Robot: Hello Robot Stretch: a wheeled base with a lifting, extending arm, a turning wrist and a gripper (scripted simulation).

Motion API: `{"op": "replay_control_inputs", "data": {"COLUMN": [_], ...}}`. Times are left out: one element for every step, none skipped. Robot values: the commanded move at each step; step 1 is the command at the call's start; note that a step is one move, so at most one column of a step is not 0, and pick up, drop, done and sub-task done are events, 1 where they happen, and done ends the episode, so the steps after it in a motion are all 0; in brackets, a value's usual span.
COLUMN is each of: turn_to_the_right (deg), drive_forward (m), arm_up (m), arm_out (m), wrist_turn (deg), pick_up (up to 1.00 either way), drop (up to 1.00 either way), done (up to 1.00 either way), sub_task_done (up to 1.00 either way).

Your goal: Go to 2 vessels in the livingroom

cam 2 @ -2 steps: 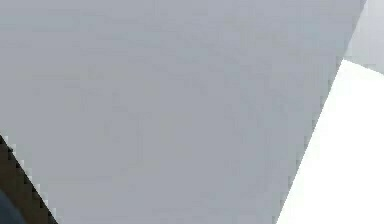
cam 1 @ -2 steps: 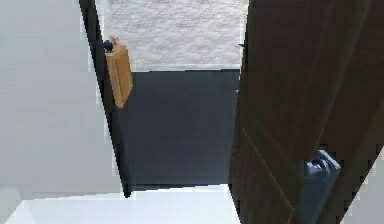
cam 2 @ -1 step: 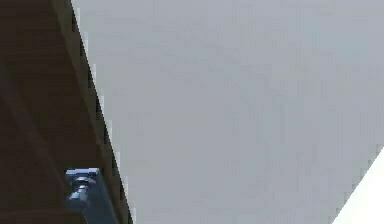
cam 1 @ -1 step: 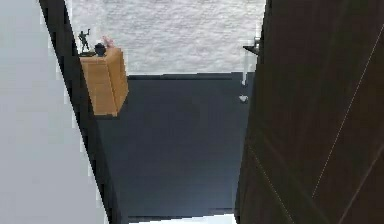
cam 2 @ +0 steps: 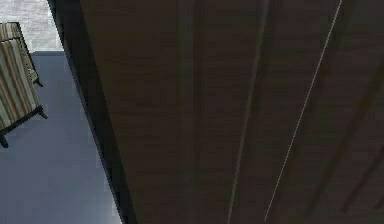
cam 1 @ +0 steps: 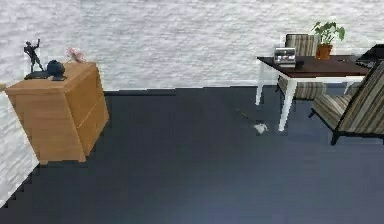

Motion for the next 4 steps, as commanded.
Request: {"op": "replay_control_inputs", "data": {"turn_to_the_right": [-3.0,0.0,36.0,0.0], "drive_forward": [0.00,0.20,0.00,0.30], "arm_up": [0.00,0.00,0.00,0.00], "arm_out": [0.00,0.00,0.00,0.00], "wrist_turn": [0.0,0.0,0.0,0.0], "pick_up": [0.00,0.00,0.00,0.00], "drop": [0.00,0.00,0.00,0.00], "done": [0.00,0.00,0.00,0.00], "sub_task_done": [0.00,0.00,0.00,0.00]}}
